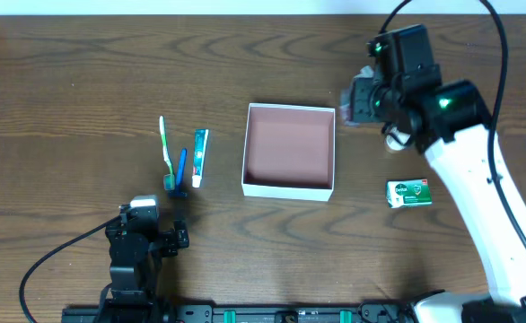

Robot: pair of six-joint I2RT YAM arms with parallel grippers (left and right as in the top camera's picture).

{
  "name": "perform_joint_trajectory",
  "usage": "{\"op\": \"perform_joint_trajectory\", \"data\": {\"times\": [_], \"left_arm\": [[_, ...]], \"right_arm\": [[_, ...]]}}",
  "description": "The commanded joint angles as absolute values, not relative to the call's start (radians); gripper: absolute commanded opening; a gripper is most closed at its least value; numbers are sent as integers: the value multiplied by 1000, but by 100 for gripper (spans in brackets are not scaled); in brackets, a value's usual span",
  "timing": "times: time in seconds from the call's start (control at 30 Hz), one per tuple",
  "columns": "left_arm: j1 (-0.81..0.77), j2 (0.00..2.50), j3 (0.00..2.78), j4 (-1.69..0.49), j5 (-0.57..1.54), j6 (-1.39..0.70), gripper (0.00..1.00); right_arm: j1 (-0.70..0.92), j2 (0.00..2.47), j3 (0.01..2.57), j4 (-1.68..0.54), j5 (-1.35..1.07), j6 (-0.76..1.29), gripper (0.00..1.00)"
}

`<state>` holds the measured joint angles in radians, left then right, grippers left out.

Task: Pack container
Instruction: 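Carry the foam bottle with right gripper into the box and release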

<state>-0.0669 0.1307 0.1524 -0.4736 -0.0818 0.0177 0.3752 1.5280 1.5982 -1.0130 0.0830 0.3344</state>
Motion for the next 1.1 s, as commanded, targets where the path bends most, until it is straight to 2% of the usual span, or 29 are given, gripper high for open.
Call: {"op": "perform_joint_trajectory", "data": {"times": [0.0, 0.4, 0.77, 0.87, 1.07], "left_arm": [[-62, 125, 135, -477, -86, 2, 98], [-62, 125, 135, -477, -86, 2, 98], [-62, 125, 135, -477, -86, 2, 98], [-62, 125, 135, -477, -86, 2, 98], [-62, 125, 135, -477, -86, 2, 98]], "right_arm": [[458, 1510, 1623, -1006, 90, 429, 1], [667, 1759, 1623, -921, 102, 640, 1], [682, 1937, 1623, -791, 150, 721, 2], [682, 1938, 1623, -771, 169, 721, 12], [682, 1935, 1623, -748, 142, 645, 45]]}}
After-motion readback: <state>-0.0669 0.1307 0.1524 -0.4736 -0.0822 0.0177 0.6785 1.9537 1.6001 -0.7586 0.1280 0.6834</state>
